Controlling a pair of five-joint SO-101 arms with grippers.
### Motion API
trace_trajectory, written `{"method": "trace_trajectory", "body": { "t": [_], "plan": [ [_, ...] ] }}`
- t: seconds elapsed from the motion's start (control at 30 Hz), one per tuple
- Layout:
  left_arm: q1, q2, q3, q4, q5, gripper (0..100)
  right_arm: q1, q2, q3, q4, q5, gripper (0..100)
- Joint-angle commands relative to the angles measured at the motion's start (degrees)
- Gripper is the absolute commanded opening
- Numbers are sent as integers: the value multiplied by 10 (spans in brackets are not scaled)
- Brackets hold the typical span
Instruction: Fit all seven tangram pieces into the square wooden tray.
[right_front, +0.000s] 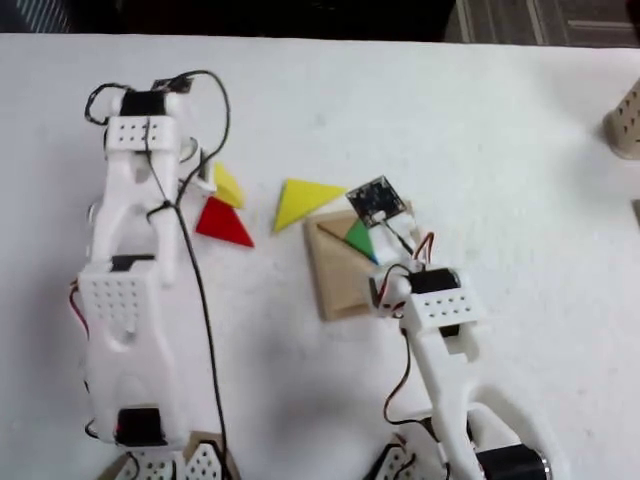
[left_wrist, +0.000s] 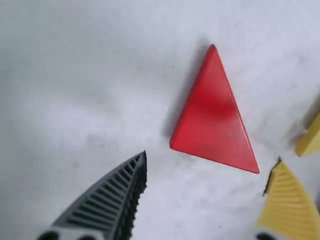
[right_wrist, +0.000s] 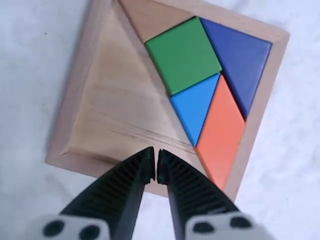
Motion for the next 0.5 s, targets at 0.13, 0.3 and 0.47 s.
{"method": "trace_trajectory", "body": {
  "t": [0.13,0.3,0.47],
  "plan": [
    [-9,-196,302,-170,113,385,-6,-21,-7,-8,7,24],
    [6,-250,441,-295,143,388,-7,-21,-6,-7,7,24],
    [7,-247,447,-309,183,389,-7,-21,-4,-7,7,23]
  ]
}}
